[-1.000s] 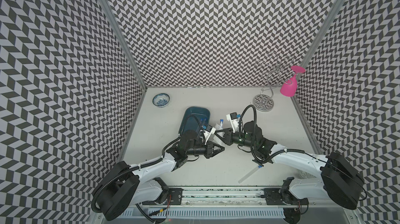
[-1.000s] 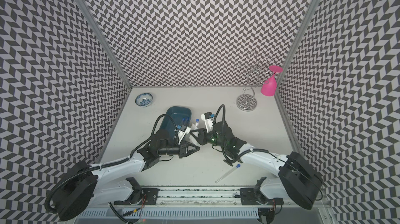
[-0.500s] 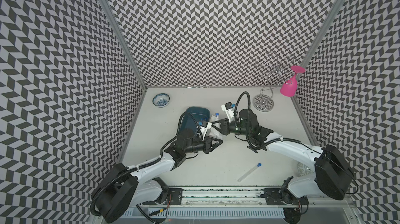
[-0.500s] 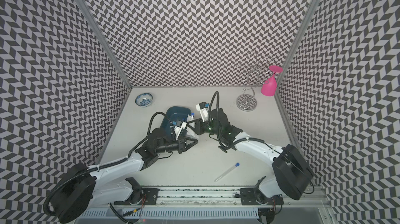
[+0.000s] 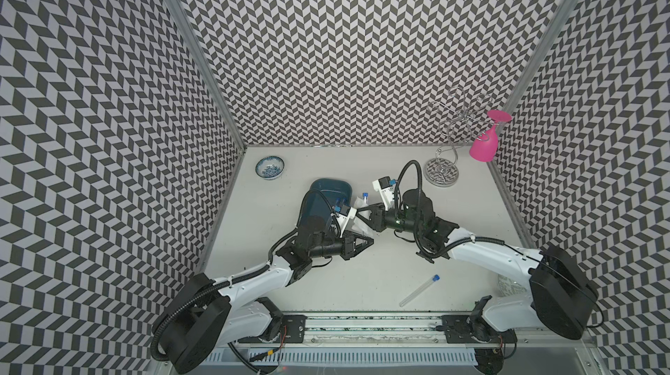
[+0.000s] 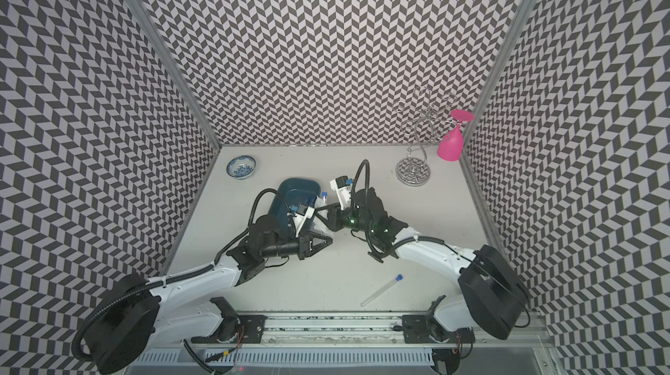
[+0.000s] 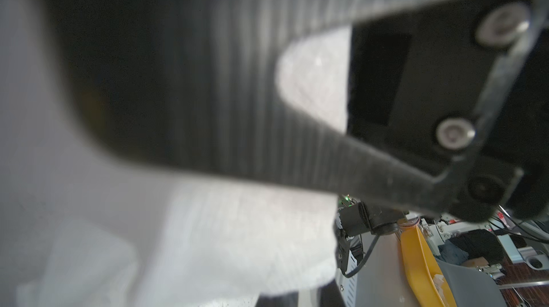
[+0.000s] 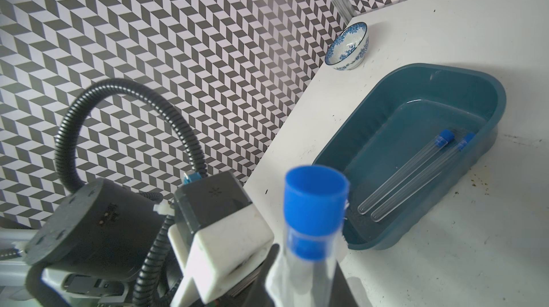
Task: Wipe the exteriors of test tubes
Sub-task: Wipe the dirt from the test tube.
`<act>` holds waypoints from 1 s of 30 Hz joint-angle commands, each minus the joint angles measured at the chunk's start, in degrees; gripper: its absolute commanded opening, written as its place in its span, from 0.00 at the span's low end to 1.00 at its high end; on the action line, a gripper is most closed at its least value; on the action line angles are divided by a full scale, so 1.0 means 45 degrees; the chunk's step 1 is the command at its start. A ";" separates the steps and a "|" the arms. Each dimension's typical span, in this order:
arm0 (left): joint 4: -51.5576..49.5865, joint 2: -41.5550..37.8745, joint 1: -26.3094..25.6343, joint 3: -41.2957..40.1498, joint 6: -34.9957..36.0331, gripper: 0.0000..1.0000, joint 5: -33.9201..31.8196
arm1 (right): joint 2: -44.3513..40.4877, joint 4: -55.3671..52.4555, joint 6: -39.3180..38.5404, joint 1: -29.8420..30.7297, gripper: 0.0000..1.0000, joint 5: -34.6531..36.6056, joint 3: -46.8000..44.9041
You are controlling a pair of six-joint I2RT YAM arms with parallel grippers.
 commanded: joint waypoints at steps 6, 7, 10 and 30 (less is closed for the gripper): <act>0.1122 -0.0338 0.0278 0.0196 0.0113 0.13 0.0257 | -0.0263 -0.0225 0.0417 0.0982 0.21 0.0626 -0.1330; 0.1104 -0.0287 0.0297 0.0226 0.0109 0.13 0.0327 | -0.0165 -0.0392 0.0253 0.0983 0.20 0.0733 -0.1110; 0.1030 -0.0236 0.0282 0.0302 0.0150 0.13 0.0424 | 0.0308 -0.0947 -0.0224 0.0787 0.21 0.0944 -0.0027; 0.0927 -0.0549 0.0301 0.0267 0.0181 0.13 0.0351 | 0.0891 -0.1373 -0.0965 -0.0440 0.21 -0.0579 0.1160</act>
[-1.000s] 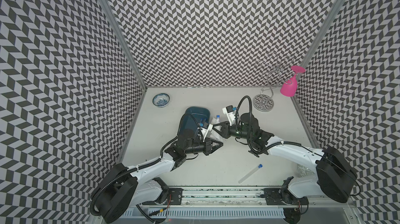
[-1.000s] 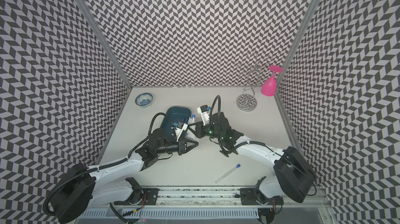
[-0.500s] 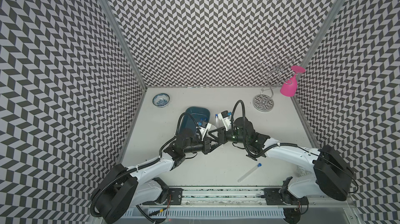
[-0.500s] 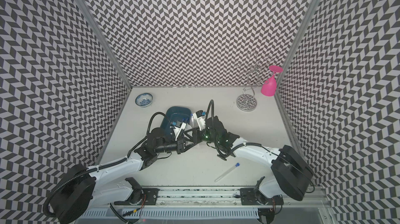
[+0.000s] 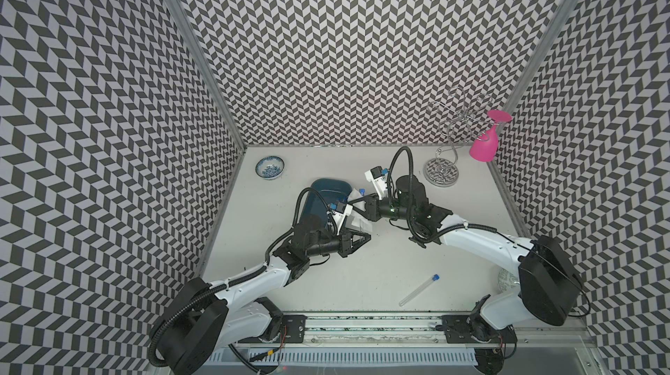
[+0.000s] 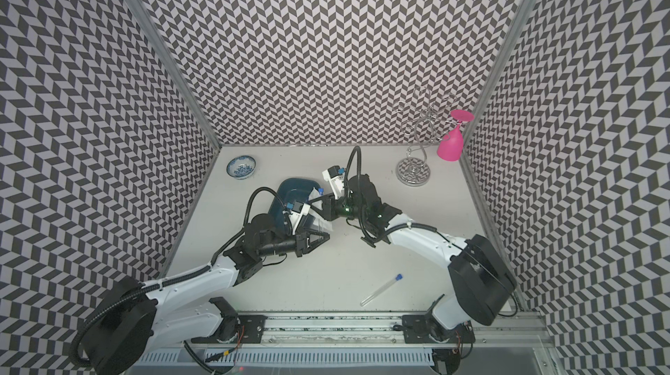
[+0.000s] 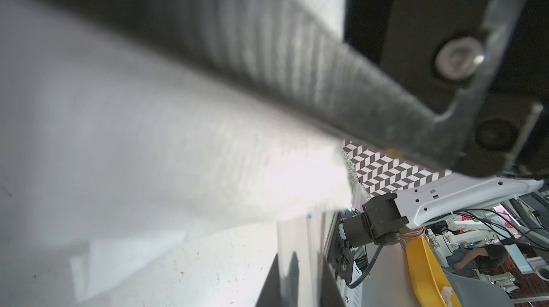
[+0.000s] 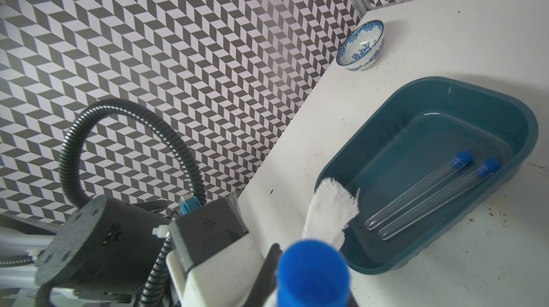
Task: Wipe the exteriors of test tubes
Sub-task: Wipe the dirt from the test tube.
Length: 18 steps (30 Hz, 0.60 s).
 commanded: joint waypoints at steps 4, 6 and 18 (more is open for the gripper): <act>0.0813 -0.0249 0.0002 0.0346 0.0156 0.13 0.0428 | -0.1057 0.0713 0.0553 0.1162 0.21 0.0969 -0.2558; 0.0748 -0.0251 0.0024 0.0348 0.0177 0.13 0.0401 | -0.1263 0.1038 0.0919 0.1481 0.21 0.1071 -0.3076; 0.0715 -0.0174 0.0067 0.0317 0.0197 0.13 0.0490 | -0.0347 -0.0665 -0.0734 0.0357 0.21 0.1212 -0.0316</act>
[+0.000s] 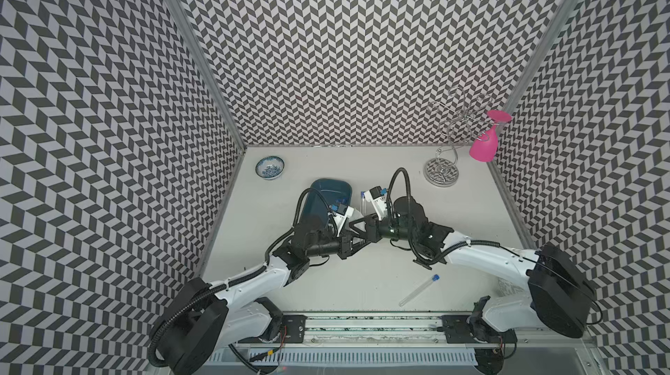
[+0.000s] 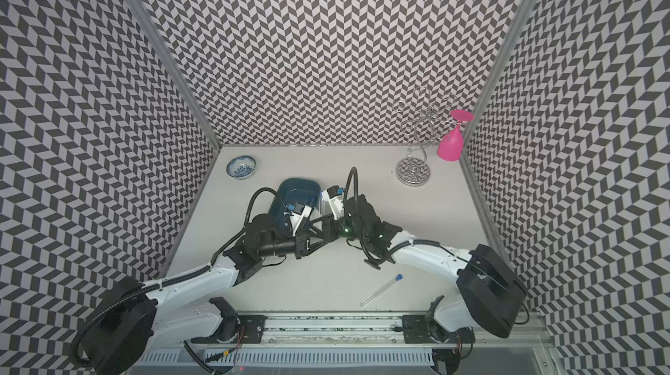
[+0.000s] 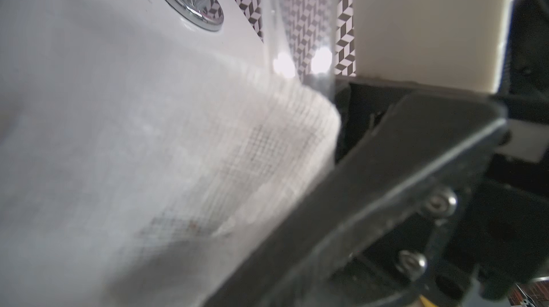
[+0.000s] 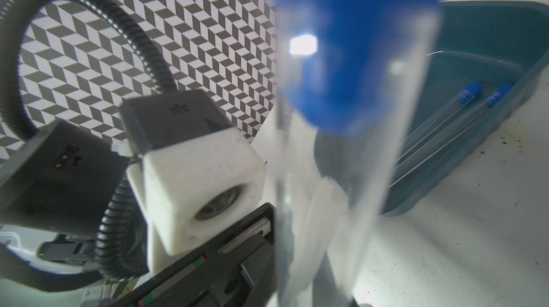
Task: Wipe the exteriors of test tubes
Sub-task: Wipe the dirt from the test tube.
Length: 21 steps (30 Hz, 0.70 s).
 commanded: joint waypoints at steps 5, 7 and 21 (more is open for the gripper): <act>0.0787 -0.0135 -0.0011 0.0338 -0.0057 0.13 0.0160 | 0.0890 -0.0588 -0.1252 -0.1556 0.20 -0.0771 0.1919; 0.0799 -0.0135 -0.0021 0.0348 -0.0061 0.13 0.0178 | 0.0941 -0.0787 -0.1411 -0.1574 0.20 -0.0787 0.2070; 0.1236 0.0451 0.0425 0.0437 -0.0002 0.13 0.0520 | -0.0591 0.1618 0.0932 0.0021 0.20 0.0154 -0.2126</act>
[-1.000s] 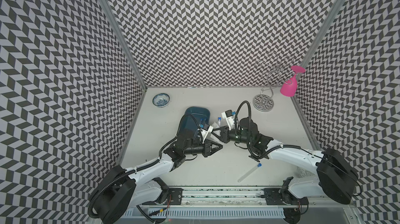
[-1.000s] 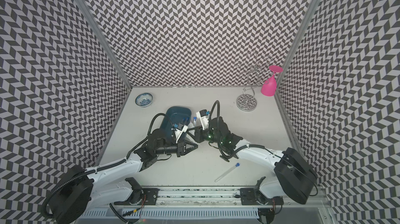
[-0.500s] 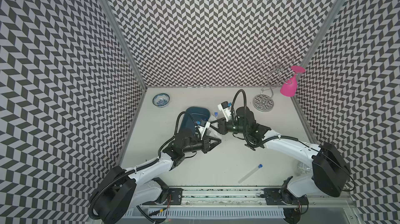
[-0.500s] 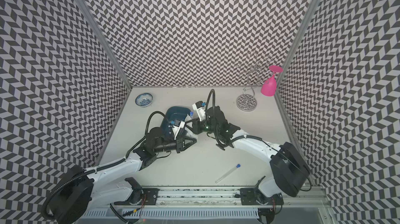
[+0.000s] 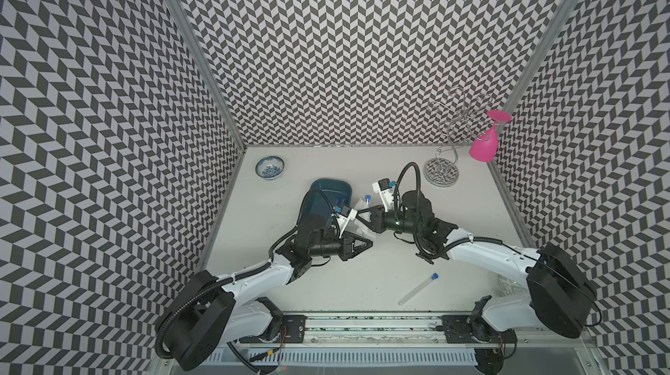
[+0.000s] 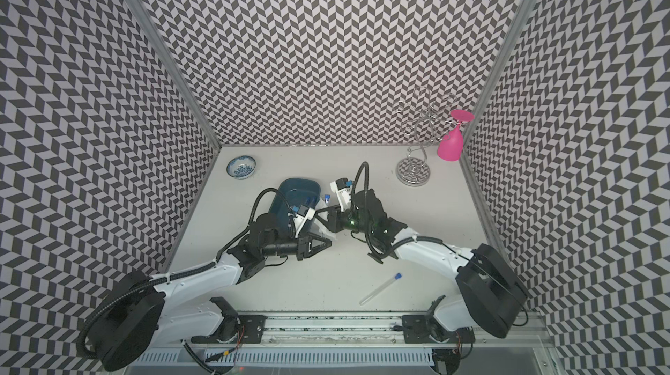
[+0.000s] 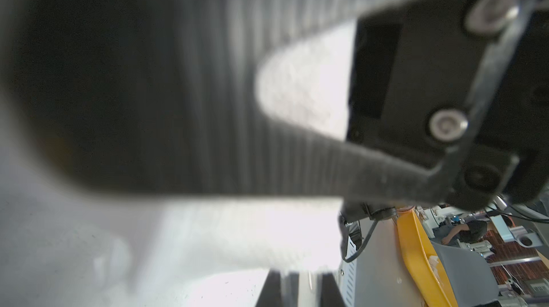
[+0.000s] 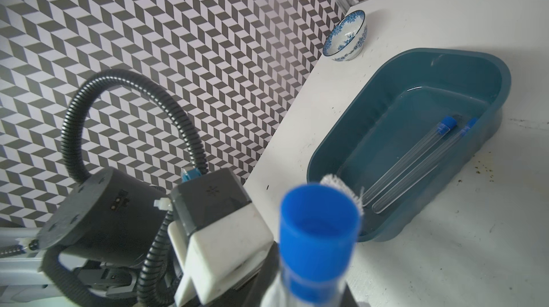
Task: Wipe the exteriors of test tubes
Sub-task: Wipe the dirt from the test tube.
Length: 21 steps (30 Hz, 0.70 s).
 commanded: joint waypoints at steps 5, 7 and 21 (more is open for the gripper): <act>0.1348 -0.0122 0.0442 0.0388 -0.0216 0.13 -0.0049 | 0.0036 -0.0025 0.0105 0.0465 0.20 0.0410 -0.0991; 0.1355 -0.0121 0.0442 0.0408 -0.0233 0.13 -0.0054 | 0.0177 -0.0088 -0.0050 0.0465 0.20 0.0347 -0.0764; 0.1244 -0.0421 0.0455 0.0097 -0.0279 0.13 -0.0156 | 0.1918 -0.2057 -0.1961 -0.1310 0.21 -0.0624 0.3580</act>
